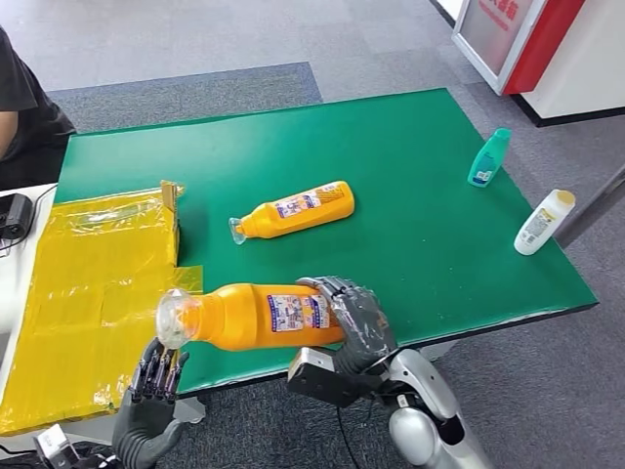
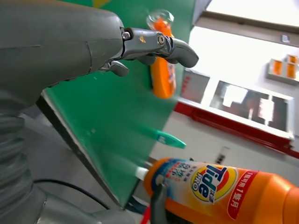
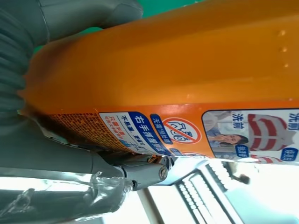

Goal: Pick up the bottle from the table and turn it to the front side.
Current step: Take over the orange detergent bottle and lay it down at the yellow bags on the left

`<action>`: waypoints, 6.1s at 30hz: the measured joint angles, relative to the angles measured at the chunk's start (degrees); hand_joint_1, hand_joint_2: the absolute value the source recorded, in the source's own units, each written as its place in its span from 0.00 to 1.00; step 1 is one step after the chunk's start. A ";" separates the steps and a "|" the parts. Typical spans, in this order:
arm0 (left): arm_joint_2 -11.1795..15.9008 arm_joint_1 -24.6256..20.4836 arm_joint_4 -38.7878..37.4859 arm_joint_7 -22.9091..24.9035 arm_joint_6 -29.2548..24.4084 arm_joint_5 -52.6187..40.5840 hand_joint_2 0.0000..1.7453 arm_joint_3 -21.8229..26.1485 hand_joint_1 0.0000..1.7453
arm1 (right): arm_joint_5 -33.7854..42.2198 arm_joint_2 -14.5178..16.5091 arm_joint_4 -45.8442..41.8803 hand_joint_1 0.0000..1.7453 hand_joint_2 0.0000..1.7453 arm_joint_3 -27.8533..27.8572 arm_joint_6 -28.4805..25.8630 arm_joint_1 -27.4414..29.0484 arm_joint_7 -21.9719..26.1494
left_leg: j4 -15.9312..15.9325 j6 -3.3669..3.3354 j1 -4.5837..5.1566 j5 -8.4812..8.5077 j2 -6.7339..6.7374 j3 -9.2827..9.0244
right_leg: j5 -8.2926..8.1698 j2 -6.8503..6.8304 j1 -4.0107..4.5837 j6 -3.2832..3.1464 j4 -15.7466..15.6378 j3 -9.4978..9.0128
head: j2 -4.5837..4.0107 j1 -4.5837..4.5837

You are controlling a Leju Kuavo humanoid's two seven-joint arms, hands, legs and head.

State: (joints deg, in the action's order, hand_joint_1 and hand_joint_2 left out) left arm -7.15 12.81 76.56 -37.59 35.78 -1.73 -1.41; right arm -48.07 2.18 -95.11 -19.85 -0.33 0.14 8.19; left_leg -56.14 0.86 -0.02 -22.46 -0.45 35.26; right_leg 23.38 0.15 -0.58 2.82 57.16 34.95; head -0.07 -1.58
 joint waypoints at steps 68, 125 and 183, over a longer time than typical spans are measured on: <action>2.79 -0.08 14.62 10.81 -18.90 -5.16 1.00 -18.63 0.99 | -0.35 5.54 21.17 1.00 1.00 -9.77 -10.95 0.24 10.32 | 0.00 -0.01 0.00 -0.02 0.00 0.00 | 0.01 0.00 0.00 0.00 0.00 0.00 | 0.00 0.01; 5.90 -6.74 21.92 36.19 -48.15 -83.67 1.00 8.39 0.99 | 4.72 1.86 5.27 0.00 1.00 -5.97 -9.16 11.86 6.47 | 0.00 0.04 -0.02 -0.08 0.01 -0.03 | 0.09 0.01 0.02 -0.12 0.00 0.04 | 0.00 0.01; 10.47 -20.09 1.92 54.95 -35.58 -88.21 1.00 -12.57 0.00 | 7.92 -0.91 10.32 0.00 1.00 -11.75 -7.03 7.87 5.44 | 0.00 0.05 -0.01 -0.06 0.02 -0.02 | 0.05 0.01 0.01 -0.10 0.00 0.05 | 0.00 0.01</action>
State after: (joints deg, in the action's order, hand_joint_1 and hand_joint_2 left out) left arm 3.32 -7.28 78.48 17.36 0.20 -89.94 -13.98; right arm -40.16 1.27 -84.79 -31.59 -7.35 8.01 13.63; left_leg -56.14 0.92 -0.03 -22.52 -0.43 35.25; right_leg 23.43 0.16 -0.56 2.72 57.17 34.99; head -0.07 -1.57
